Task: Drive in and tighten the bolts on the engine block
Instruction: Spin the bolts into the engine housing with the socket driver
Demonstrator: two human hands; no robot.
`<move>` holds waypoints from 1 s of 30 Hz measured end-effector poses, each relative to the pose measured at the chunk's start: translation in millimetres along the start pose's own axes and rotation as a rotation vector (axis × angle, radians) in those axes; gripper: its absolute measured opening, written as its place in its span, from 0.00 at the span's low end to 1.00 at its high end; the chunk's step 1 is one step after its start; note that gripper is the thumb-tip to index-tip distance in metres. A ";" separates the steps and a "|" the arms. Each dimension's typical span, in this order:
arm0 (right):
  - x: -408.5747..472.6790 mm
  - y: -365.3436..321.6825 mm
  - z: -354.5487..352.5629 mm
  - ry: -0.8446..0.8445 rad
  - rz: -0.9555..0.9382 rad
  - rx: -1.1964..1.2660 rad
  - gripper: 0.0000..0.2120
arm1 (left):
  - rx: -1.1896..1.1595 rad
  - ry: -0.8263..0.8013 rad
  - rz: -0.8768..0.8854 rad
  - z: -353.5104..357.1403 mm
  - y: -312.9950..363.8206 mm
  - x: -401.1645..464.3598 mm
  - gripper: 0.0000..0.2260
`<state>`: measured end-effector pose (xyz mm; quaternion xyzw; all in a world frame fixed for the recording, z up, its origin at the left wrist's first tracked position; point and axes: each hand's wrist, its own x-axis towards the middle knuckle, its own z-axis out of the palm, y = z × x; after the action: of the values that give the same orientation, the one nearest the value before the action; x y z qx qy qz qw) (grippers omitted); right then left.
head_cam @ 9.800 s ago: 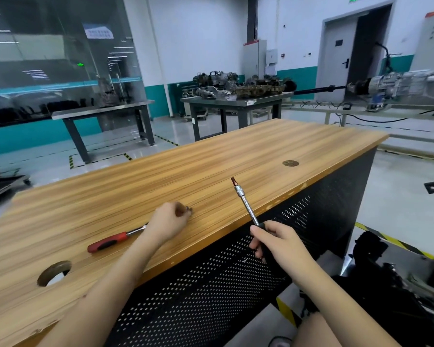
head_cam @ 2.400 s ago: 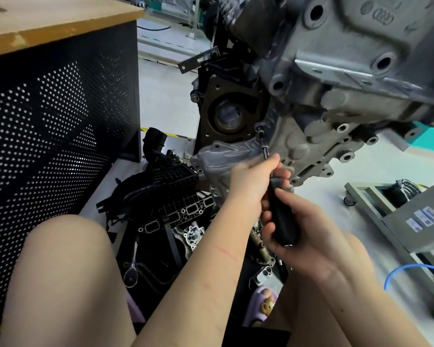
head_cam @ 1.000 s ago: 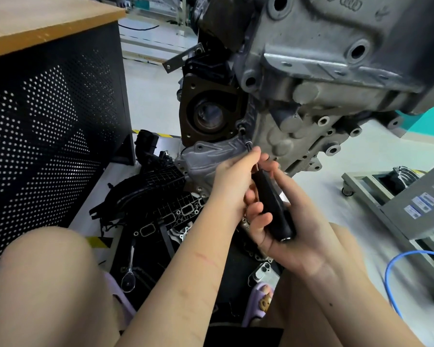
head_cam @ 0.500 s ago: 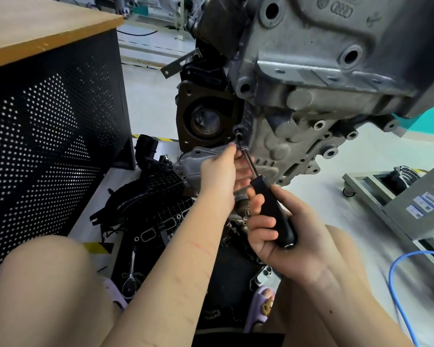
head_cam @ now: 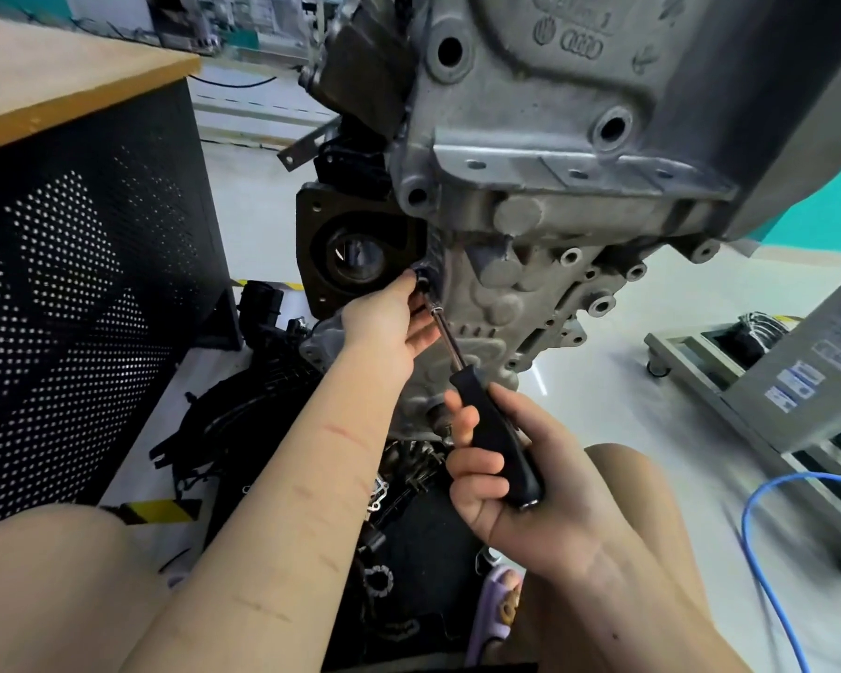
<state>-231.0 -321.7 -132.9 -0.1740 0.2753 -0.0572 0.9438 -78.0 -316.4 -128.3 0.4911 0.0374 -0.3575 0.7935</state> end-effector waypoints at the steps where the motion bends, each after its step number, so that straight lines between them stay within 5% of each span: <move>1: -0.2 -0.2 -0.1 0.001 0.000 -0.001 0.12 | -0.005 0.004 -0.001 0.4 0.5 0.4 0.09; 15: -9.0 6.8 -16.0 -0.018 0.005 -0.020 0.12 | -0.153 -0.089 -0.061 -4.4 -2.9 2.1 0.05; 24: -12.4 5.7 -18.8 0.000 -0.004 -0.003 0.11 | 0.116 0.112 0.259 3.0 0.7 1.8 0.10; 30: -12.8 5.9 -19.5 0.013 0.002 0.012 0.11 | 0.036 0.079 0.209 -1.1 0.3 -6.1 0.07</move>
<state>-252.1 -319.3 -144.0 -0.1675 0.2810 -0.0590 0.9431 -82.0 -312.1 -126.1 0.5204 0.0108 -0.2539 0.8152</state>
